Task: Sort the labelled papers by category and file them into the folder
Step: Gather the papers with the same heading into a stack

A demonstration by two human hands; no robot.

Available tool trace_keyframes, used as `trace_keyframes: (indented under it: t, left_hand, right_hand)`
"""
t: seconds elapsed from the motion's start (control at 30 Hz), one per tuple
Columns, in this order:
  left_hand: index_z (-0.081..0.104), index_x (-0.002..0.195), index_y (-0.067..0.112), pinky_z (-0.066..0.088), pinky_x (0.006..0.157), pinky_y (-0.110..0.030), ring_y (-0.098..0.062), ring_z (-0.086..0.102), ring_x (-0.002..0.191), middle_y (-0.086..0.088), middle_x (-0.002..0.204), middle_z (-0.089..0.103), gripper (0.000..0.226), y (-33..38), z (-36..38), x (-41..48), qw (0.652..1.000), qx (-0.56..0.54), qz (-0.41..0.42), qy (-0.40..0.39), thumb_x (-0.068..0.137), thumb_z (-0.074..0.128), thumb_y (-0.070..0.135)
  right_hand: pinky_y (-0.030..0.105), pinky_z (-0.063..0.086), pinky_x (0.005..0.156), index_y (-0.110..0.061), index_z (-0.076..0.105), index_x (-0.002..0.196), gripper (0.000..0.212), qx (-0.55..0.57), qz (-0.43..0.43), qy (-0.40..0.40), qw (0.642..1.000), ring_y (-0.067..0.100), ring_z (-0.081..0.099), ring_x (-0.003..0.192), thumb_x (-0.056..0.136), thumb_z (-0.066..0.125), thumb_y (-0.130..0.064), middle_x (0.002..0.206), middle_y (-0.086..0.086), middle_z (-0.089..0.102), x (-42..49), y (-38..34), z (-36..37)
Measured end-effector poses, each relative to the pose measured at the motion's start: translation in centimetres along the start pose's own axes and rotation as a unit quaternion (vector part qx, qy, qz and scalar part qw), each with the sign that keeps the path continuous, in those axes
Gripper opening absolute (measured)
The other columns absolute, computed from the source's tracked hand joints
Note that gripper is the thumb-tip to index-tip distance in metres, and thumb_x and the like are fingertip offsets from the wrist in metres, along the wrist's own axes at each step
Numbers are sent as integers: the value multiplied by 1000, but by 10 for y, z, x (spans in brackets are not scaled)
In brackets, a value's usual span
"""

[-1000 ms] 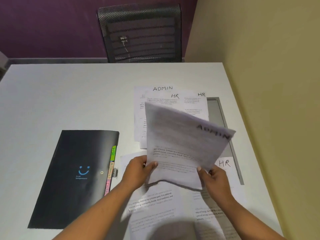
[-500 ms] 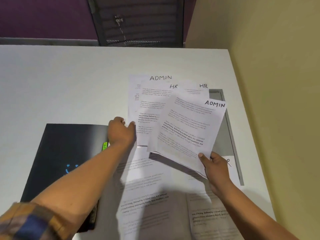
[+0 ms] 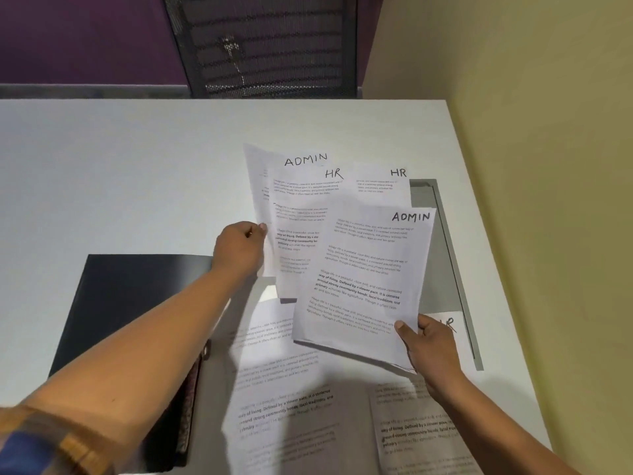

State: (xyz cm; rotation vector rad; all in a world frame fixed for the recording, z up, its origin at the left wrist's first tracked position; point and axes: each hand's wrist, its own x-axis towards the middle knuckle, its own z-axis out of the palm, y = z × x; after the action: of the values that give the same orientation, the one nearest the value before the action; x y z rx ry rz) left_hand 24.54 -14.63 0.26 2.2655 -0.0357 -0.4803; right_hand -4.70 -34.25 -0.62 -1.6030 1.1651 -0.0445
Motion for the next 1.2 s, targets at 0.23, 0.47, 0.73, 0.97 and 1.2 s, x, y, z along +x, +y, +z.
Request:
trace_keyframes:
  t: [0.23,0.47,0.73,0.97,1.2]
  left_hand:
    - [68,88,20,39,60,-29,-23,57,71,1,77,65,23,22,-64,-30,982,123,109,89,99,52,31]
    - [65,112,14,45,71,-37,-21,56,88,-3,102,70,21,54,-123,-90,915,185,303,189,100,51,26]
    - [60,96,38,45,56,-23,-15,60,68,13,86,68,13,77,-128,-209,943,-53,328,26,99,47,37]
    - [69,91,20,51,68,-41,-25,63,73,-20,90,72,22,59,-116,-284,932,-330,116,-97,91,57,38]
    - [66,77,11,38,56,-32,-17,48,54,-6,61,61,29,29,-92,-309,956,-284,12,-80,102,52,15]
  right_hand:
    - [42,58,88,-10,75,111,20,-76,26,3,997,26,71,93,94,65,-15,103,4,77,-4,6,2]
    - [43,59,87,-12,75,105,14,-19,26,0,999,24,72,89,95,65,-11,98,3,77,-22,-8,-3]
    - [33,59,75,-11,75,102,12,12,-13,-3,1000,21,73,84,94,66,-12,94,3,78,-62,-17,-8]
    - [29,43,67,6,71,98,26,26,-21,-29,999,27,63,69,95,66,-19,90,24,73,-100,-12,-20]
    - [42,55,66,-13,79,87,16,77,-15,-98,992,32,73,82,92,64,-9,85,10,79,-140,-20,-37]
